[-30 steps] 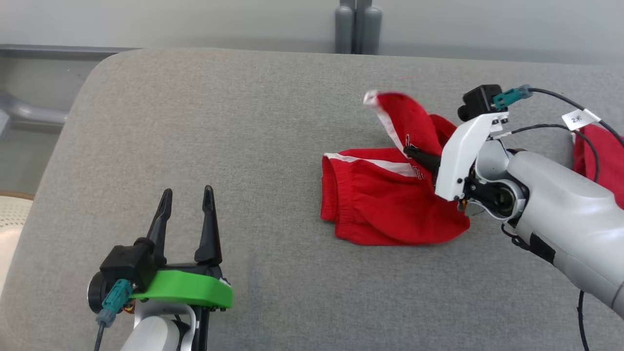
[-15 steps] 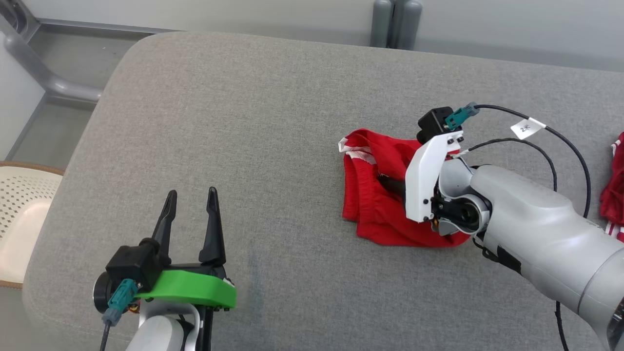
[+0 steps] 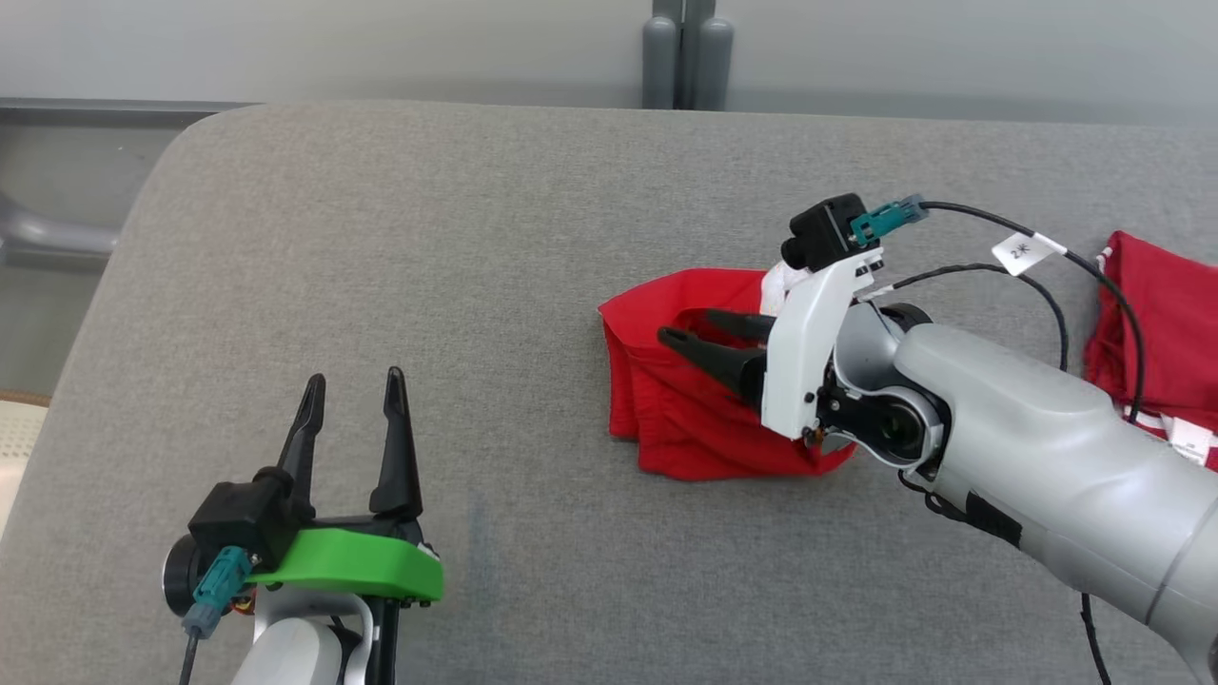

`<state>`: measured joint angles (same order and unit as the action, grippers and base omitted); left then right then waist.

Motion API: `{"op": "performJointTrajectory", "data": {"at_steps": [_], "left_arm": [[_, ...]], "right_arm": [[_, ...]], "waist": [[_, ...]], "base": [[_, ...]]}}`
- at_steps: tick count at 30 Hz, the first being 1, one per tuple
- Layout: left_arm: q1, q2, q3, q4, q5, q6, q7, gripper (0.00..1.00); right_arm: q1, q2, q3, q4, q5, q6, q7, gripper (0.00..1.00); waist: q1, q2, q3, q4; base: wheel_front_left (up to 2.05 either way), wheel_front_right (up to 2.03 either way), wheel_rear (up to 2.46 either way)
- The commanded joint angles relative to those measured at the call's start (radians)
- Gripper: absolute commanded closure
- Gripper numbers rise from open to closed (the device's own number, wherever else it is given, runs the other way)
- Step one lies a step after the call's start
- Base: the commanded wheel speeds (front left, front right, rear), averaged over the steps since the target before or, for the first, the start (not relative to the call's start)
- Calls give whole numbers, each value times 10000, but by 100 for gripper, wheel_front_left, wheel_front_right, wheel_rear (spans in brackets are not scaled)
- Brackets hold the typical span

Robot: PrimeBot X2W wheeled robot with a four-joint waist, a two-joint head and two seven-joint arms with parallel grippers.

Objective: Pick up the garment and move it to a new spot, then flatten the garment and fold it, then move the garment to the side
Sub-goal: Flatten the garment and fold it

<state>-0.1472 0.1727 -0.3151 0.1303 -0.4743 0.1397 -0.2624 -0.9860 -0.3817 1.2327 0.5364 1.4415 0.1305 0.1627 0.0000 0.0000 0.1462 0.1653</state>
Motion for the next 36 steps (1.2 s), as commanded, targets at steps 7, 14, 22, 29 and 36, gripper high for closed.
{"op": "performJointTrajectory", "data": {"at_steps": [7,14,22,29,36], "left_arm": [[216,109,93,-93,180,3,-28,0],[323,128,142,-147,177,7,-28,0],[265,89,56,-167,183,-55,-25,0],[1,-3,-32,-73,166,-91,-21,0],[-123,-184,-101,80,147,-155,-23,0]], "right_arm": [[204,-1117,-793,-1054,21,6,-1664,0],[715,-2063,-1184,-698,-200,6,-2834,0],[1164,-1899,-996,-58,-79,6,-2748,100],[1066,-1585,-587,670,-61,6,-1959,100],[1181,-1222,-206,1225,162,6,-1017,100]], "waist": [[0,0,-224,-793],[0,0,-303,-958],[0,0,-203,-883],[0,0,101,-431],[0,0,348,282]], "base": [[0,0,0],[0,0,0],[0,0,0],[0,0,0],[0,0,0]]}}
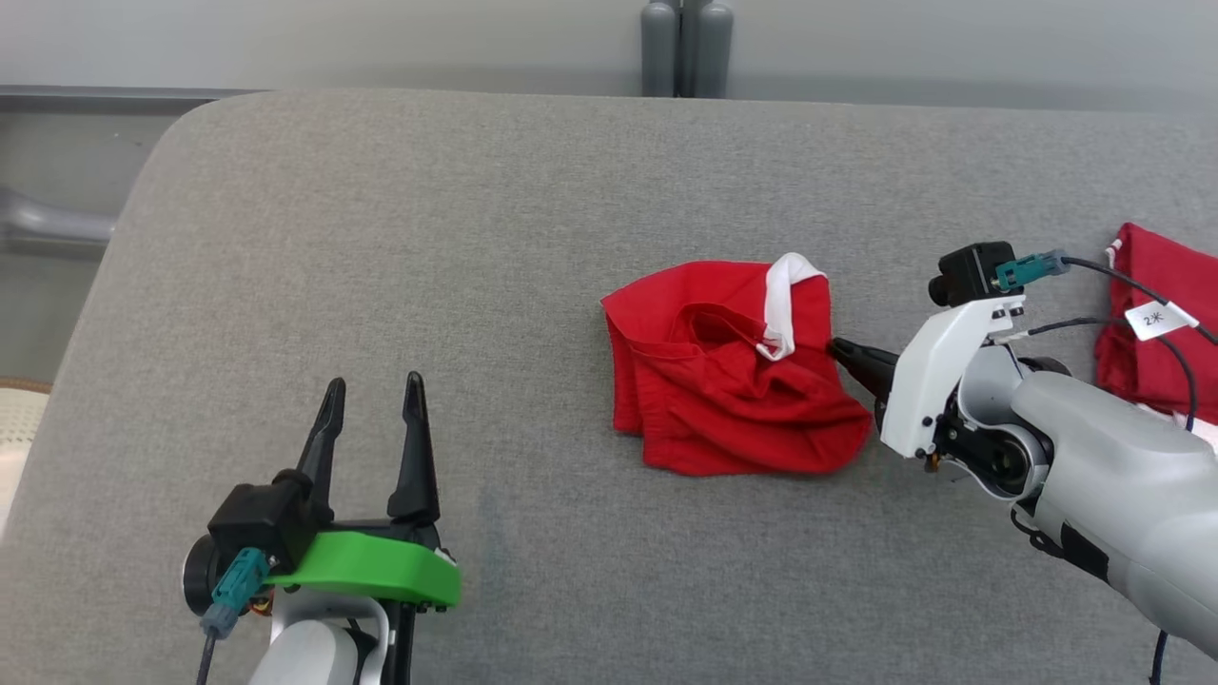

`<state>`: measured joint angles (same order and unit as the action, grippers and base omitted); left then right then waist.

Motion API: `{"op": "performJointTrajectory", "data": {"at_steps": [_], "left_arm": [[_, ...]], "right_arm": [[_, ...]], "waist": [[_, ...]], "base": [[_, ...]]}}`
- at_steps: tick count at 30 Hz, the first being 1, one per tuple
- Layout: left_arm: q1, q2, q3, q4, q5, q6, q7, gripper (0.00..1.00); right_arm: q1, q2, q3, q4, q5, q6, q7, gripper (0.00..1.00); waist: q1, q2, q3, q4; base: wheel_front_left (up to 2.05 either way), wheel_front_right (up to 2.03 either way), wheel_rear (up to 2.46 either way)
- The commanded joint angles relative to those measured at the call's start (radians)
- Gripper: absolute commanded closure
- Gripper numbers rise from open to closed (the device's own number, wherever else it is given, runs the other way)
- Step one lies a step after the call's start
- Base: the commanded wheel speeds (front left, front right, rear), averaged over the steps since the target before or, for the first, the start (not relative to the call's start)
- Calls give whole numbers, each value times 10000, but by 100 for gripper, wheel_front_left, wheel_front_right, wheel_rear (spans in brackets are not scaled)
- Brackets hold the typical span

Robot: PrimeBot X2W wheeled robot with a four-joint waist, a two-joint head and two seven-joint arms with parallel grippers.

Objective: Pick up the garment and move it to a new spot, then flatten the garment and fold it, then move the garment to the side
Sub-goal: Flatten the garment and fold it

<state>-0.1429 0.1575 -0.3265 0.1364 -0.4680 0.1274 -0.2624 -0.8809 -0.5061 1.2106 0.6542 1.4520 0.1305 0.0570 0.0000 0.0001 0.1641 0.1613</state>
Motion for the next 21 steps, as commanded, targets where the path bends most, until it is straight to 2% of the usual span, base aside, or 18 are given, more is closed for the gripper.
{"op": "performJointTrajectory", "data": {"at_steps": [1,12,21], "left_arm": [[-172,-56,-9,46,81,-48,-24,0],[-265,-474,34,266,151,-294,-26,0],[-294,-745,218,470,312,-481,-26,0]], "right_arm": [[136,65,36,128,94,6,124,100],[-921,452,43,701,-54,6,331,100],[-1788,1186,34,735,-175,6,31,100]], "waist": [[0,-1,203,427],[0,-1,684,1592],[0,-1,810,1910]], "base": [[0,0,0],[0,0,0],[0,0,0]]}}
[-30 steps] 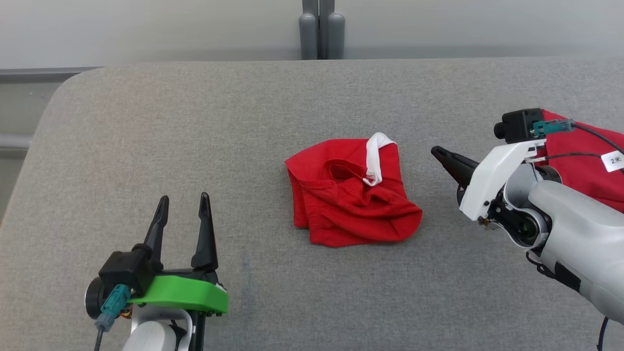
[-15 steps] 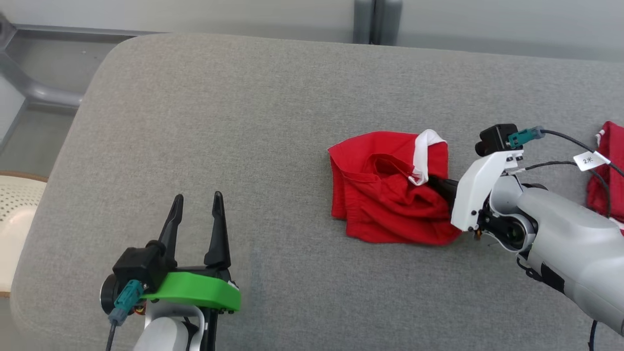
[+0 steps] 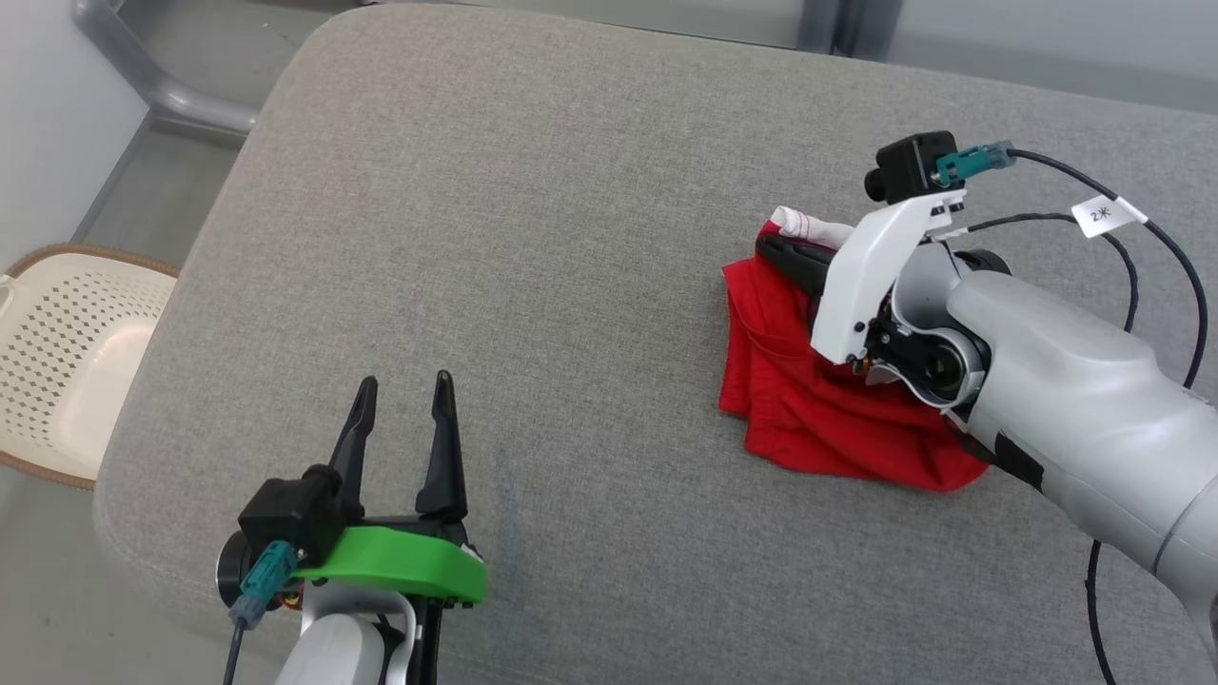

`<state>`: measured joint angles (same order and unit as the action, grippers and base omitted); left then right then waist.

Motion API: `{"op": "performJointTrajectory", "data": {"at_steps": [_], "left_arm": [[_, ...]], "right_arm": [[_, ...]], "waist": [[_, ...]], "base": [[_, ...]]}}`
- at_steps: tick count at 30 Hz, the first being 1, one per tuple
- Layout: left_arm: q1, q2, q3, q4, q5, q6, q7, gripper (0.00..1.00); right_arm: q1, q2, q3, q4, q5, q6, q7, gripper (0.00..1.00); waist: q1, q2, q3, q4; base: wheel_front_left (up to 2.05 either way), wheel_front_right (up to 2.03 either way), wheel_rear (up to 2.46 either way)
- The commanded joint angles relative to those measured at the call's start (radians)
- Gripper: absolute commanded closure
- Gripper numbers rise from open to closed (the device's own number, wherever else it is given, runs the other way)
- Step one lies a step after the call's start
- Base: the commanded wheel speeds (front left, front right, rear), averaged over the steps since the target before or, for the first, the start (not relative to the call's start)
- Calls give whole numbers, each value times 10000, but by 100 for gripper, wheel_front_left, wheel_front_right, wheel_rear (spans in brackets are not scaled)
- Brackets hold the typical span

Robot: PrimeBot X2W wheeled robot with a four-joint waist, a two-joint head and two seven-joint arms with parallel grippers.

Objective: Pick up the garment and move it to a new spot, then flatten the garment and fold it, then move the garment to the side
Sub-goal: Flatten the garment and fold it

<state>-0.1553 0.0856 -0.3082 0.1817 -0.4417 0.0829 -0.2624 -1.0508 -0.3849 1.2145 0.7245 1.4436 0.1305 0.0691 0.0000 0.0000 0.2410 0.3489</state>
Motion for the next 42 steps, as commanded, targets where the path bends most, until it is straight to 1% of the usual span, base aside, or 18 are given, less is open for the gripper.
{"op": "performJointTrajectory", "data": {"at_steps": [1,5,9,14,20,24,27,31,34,39,42], "left_arm": [[-188,-42,67,29,66,-45,-26,0],[-213,-82,189,47,166,-97,-27,0],[-119,-68,364,44,270,-125,-27,0],[10,27,539,14,401,-201,-27,0],[126,124,660,-63,504,-184,-27,0],[146,154,634,-133,488,-140,-27,0],[122,188,631,-175,486,-140,-27,0],[25,196,574,-176,493,-166,-25,0],[-100,190,502,-113,478,-229,0,0],[-154,216,479,1,423,-201,6,0],[-73,250,506,28,372,-171,6,0]], "right_arm": [[-154,63,-6,21,-106,6,-182,100],[-365,233,89,-226,-264,6,-564,100],[-440,54,121,-763,-297,6,-944,100],[-353,-527,98,-1429,-299,6,-1483,100],[-61,-1351,53,-1770,-291,6,-2083,100],[244,-1783,-4,-1832,-94,6,-2336,100],[512,-1925,13,-1819,91,6,-2364,100],[826,-1776,102,-1654,359,6,-2121,100],[1030,-1497,200,-1405,549,6,-1825,100],[1466,-872,408,-955,762,6,-855,100],[1646,-553,484,-1034,735,6,-463,100]], "waist": [[0,0,34,15],[0,0,-59,-178],[0,0,-229,-527],[0,0,-480,-1107],[0,0,-666,-1770],[0,0,-674,-2019],[0,0,-636,-2101],[0,0,-573,-2082],[0,0,-537,-1934],[0,0,-546,-1556],[0,0,-595,-1374]], "base": [[0,0,0],[0,0,0],[0,0,0],[0,0,0],[0,0,0],[0,0,0],[0,0,0],[0,0,0],[0,0,0],[0,0,0],[0,0,0]]}}
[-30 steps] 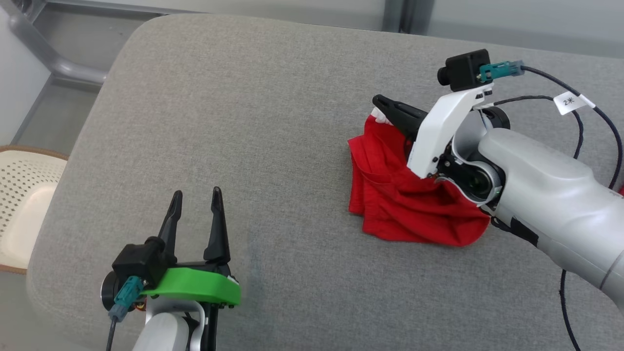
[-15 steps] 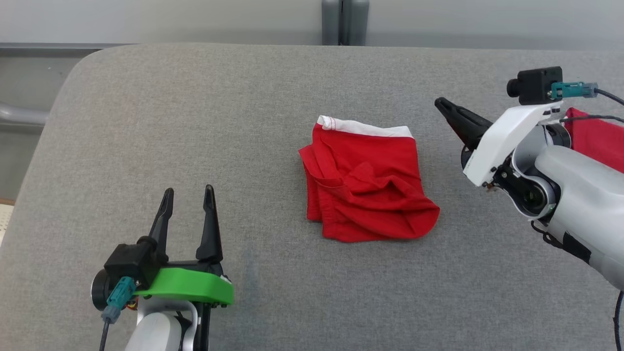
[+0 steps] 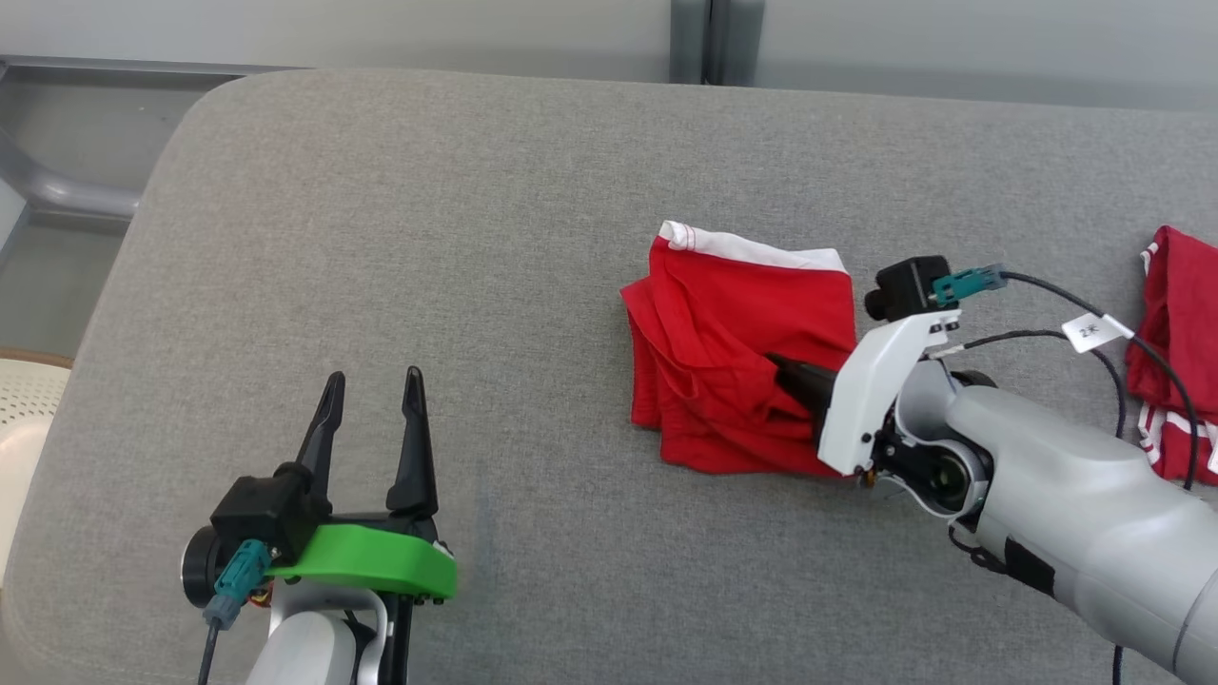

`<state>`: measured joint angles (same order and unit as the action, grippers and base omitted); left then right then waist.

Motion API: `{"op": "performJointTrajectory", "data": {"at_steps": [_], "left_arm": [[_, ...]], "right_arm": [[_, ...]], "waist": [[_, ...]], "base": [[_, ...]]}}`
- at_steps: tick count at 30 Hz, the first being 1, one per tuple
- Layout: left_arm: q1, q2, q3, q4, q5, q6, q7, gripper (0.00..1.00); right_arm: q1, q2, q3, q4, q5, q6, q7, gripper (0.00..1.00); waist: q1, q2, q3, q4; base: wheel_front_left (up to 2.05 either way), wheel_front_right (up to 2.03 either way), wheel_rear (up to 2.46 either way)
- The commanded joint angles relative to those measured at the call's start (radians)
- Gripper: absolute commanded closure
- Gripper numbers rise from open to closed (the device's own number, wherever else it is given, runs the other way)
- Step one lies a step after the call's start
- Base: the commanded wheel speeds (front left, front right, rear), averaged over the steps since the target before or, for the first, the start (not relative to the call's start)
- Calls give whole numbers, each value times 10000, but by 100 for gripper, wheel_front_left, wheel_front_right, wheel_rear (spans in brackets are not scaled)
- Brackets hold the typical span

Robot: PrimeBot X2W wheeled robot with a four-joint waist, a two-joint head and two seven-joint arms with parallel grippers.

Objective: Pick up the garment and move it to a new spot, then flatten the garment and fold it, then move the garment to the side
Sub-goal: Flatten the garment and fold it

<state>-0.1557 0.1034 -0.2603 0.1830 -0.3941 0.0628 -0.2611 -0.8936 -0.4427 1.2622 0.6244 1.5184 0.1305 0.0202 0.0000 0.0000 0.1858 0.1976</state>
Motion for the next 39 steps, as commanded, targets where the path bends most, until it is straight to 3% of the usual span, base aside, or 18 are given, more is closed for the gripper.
{"op": "performJointTrajectory", "data": {"at_steps": [1,14,18,24,26,27,28,35,39], "left_arm": [[-31,81,34,20,-121,39,-8,0],[228,249,69,-41,-174,156,63,0],[327,349,145,-150,-187,213,66,0],[527,495,245,-401,-225,355,89,0],[593,556,319,-485,-233,402,88,0],[642,586,364,-532,-254,436,87,0],[682,611,397,-573,-271,459,94,0],[914,855,650,-912,-349,643,156,0],[905,970,750,-1115,-361,699,169,0]], "right_arm": [[128,136,23,-132,-45,6,58,100],[685,1161,137,-1824,-581,6,-219,100],[459,910,26,-2370,-694,6,-729,100],[147,-20,-316,-3016,-947,6,-1566,100],[52,-370,-469,-3108,-1066,6,-1850,52],[26,-559,-551,-3150,-1131,6,-1978,9],[18,-709,-607,-3183,-1175,6,-2074,0],[111,-1799,-1559,-3343,-1879,6,-2717,0],[575,-2076,-2759,-3383,-2763,6,-2856,0]], "waist": [[0,0,-70,188],[0,0,-539,-113],[0,0,-699,-414],[0,0,-933,-977],[0,0,-996,-1175],[0,0,-1030,-1291],[0,0,-1051,-1373],[0,0,-1114,-2049],[0,0,-1061,-2366]], "base": [[0,0,0],[0,0,0],[0,0,0],[0,0,0],[0,0,0],[0,0,0],[0,0,0],[0,0,0],[0,0,0]]}}
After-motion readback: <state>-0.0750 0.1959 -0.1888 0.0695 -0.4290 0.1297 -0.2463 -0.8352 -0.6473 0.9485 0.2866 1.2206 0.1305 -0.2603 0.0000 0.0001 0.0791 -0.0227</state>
